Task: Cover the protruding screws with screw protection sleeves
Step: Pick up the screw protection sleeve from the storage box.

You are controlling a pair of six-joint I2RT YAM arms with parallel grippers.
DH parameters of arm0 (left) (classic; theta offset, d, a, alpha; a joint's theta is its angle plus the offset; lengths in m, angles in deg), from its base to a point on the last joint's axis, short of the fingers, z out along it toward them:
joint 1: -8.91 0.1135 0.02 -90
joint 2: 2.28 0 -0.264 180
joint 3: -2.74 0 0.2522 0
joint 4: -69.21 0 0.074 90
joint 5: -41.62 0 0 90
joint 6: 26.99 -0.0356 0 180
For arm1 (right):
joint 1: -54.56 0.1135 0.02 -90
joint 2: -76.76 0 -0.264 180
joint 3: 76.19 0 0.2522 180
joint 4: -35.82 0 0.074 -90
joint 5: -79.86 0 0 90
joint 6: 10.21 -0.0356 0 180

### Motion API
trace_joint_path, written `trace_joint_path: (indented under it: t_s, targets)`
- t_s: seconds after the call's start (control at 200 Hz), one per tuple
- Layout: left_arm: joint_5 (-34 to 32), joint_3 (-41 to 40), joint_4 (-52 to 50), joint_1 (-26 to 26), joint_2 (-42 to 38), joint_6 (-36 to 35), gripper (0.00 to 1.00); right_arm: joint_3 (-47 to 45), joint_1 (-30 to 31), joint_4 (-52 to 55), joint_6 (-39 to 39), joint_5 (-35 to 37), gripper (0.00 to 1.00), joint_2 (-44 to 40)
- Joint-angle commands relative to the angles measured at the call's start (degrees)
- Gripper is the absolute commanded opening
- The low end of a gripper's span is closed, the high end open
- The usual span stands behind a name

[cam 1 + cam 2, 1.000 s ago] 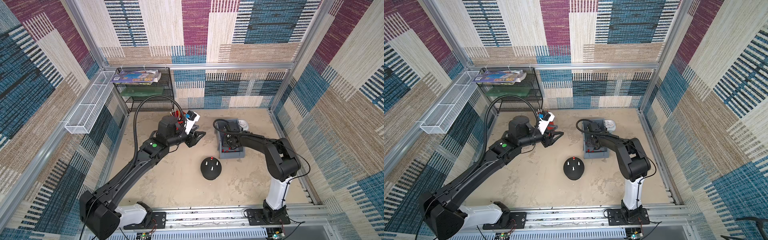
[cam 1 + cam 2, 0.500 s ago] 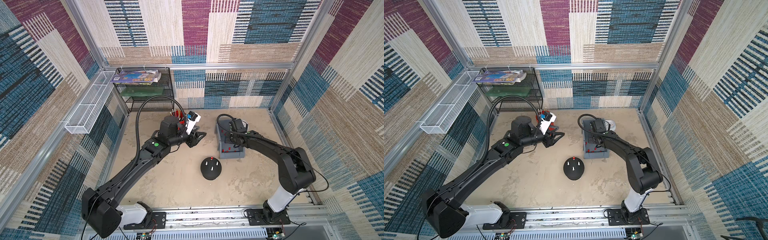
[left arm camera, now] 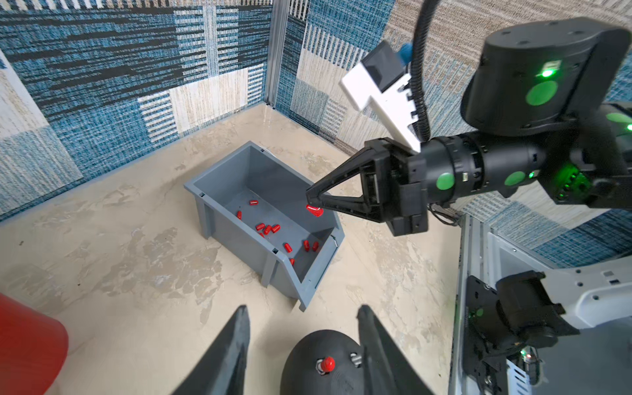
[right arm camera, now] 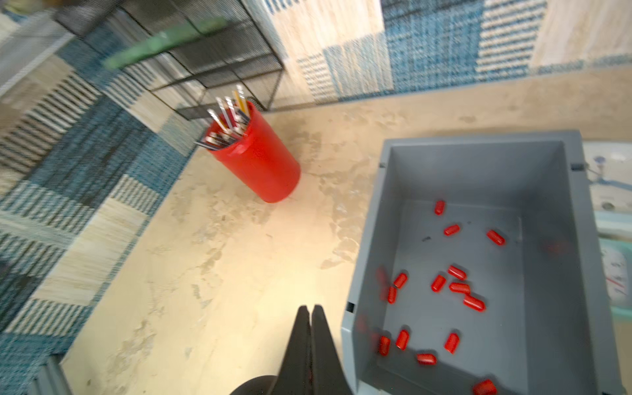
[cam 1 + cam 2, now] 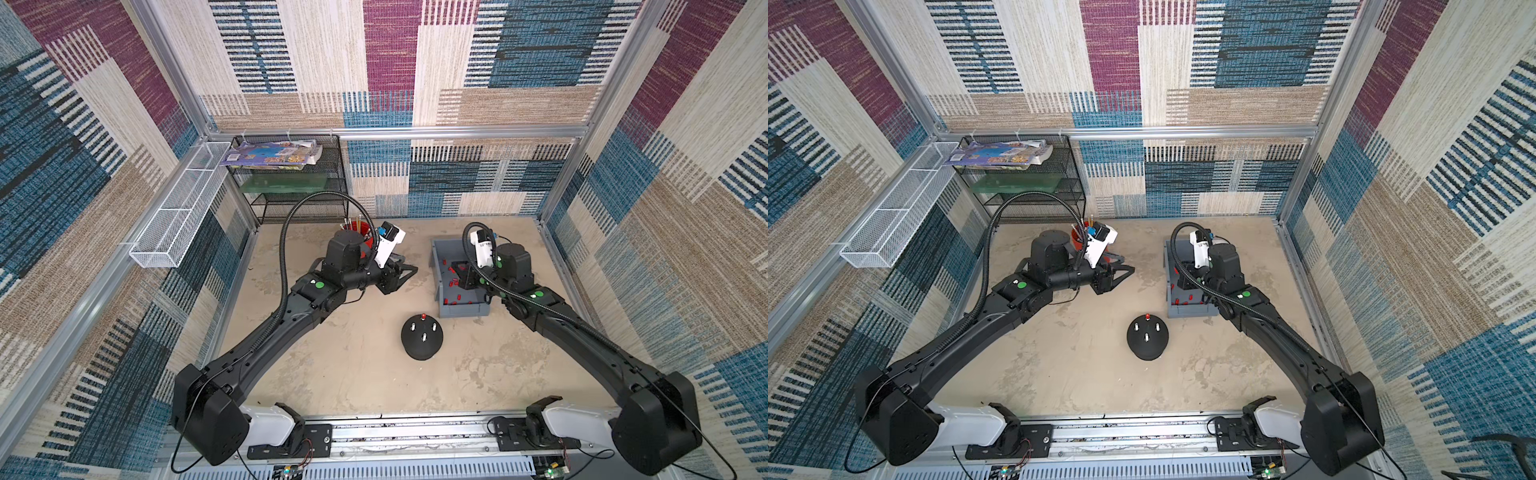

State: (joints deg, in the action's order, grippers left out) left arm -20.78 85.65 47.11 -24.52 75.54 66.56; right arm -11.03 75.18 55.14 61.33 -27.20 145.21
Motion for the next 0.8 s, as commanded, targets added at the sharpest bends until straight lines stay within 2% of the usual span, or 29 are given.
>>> trace_joint_path:
  t_s: [0.0,0.105,0.24,0.551,0.796]
  targets:
    - [4.6,0.4,3.5,0.0,0.5,3.3,0.48,-1.3,0.3,-10.4,-2.4,-10.2,0.00,-3.4]
    - [10.8,0.7,4.8,0.0,0.8,4.3,0.46,-1.0,1.9,-14.3,-3.6,-14.5,0.00,-5.5]
    - [16.4,1.2,6.1,0.0,0.8,5.6,0.44,1.4,5.4,-14.1,-0.5,-18.1,0.00,-5.8]
    - [23.5,2.3,5.8,0.0,0.5,5.0,0.35,1.8,7.2,-15.2,1.1,-22.0,0.00,-7.2]
    - [27.9,2.9,7.4,0.1,0.9,7.0,0.28,2.3,7.5,-14.8,1.7,-23.6,0.00,-7.4]
